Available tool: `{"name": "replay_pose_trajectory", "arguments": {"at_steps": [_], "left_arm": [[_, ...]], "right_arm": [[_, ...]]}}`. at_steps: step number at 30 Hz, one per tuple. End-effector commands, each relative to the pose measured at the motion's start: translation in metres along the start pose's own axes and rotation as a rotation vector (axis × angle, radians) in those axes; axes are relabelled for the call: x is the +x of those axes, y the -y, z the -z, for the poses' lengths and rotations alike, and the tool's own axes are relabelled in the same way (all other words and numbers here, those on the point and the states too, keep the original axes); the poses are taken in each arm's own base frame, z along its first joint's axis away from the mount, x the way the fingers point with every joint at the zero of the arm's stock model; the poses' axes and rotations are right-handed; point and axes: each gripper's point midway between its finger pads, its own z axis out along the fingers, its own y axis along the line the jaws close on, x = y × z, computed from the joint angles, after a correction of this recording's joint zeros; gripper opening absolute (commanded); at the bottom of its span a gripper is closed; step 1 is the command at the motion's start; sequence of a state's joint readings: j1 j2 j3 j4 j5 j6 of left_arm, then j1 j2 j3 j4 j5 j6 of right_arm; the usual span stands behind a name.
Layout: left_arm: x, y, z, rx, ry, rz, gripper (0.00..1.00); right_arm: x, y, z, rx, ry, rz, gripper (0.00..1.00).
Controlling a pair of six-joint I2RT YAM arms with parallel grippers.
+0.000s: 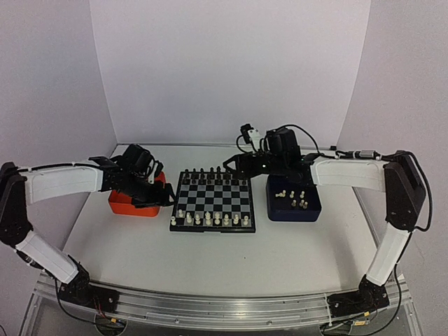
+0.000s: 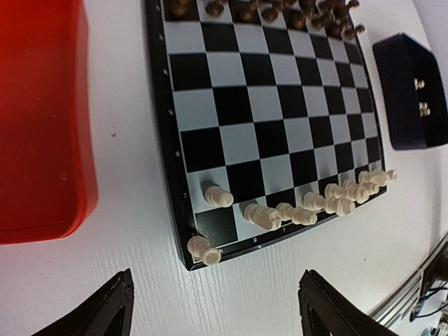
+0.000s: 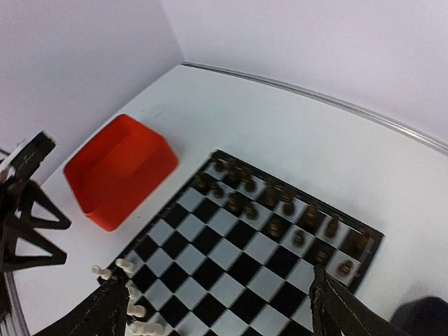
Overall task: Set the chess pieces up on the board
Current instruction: Place the chess piece on the chessboard.
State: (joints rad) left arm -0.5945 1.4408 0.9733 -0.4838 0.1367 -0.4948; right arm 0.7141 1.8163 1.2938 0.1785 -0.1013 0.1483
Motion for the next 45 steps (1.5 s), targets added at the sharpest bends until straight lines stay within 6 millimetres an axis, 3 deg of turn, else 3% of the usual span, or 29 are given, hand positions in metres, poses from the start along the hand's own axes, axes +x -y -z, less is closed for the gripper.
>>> {"name": "replay_pose_trajectory", "arguments": {"at_steps": [1, 5, 8, 12, 21, 25, 32, 40, 45], "left_arm": [[0.013, 0.025, -0.023, 0.010, -0.105, -0.076, 0.73], [0.019, 0.022, -0.045, -0.051, -0.150, -0.087, 0.59], [0.015, 0.020, -0.052, -0.078, -0.145, -0.071, 0.47], [0.014, 0.014, -0.054, -0.123, -0.154, -0.063, 0.41], [0.027, 0.009, -0.062, -0.151, -0.218, -0.068, 0.36], [0.030, 0.018, -0.069, -0.119, -0.236, -0.074, 0.29], [0.024, 0.026, -0.072, -0.096, -0.226, -0.077, 0.20], [0.017, 0.022, -0.073, -0.133, -0.202, -0.077, 0.19], [0.011, 0.016, -0.063, -0.184, -0.184, -0.086, 0.19]], "right_arm": [[-0.005, 0.039, 0.031, 0.148, 0.031, -0.130, 0.86], [0.001, 0.054, 0.042, 0.222, 0.023, -0.104, 0.85], [0.004, 0.056, 0.047, 0.232, 0.010, -0.088, 0.86], [0.008, 0.061, 0.053, 0.255, -0.003, -0.068, 0.86], [0.010, 0.070, 0.059, 0.286, -0.017, -0.047, 0.86], [0.009, 0.072, 0.062, 0.294, -0.016, -0.036, 0.85], [0.011, 0.076, 0.068, 0.314, -0.014, -0.031, 0.85], [0.012, 0.077, 0.075, 0.331, -0.012, -0.022, 0.86], [0.010, 0.079, 0.080, 0.347, -0.009, -0.011, 0.86]]}}
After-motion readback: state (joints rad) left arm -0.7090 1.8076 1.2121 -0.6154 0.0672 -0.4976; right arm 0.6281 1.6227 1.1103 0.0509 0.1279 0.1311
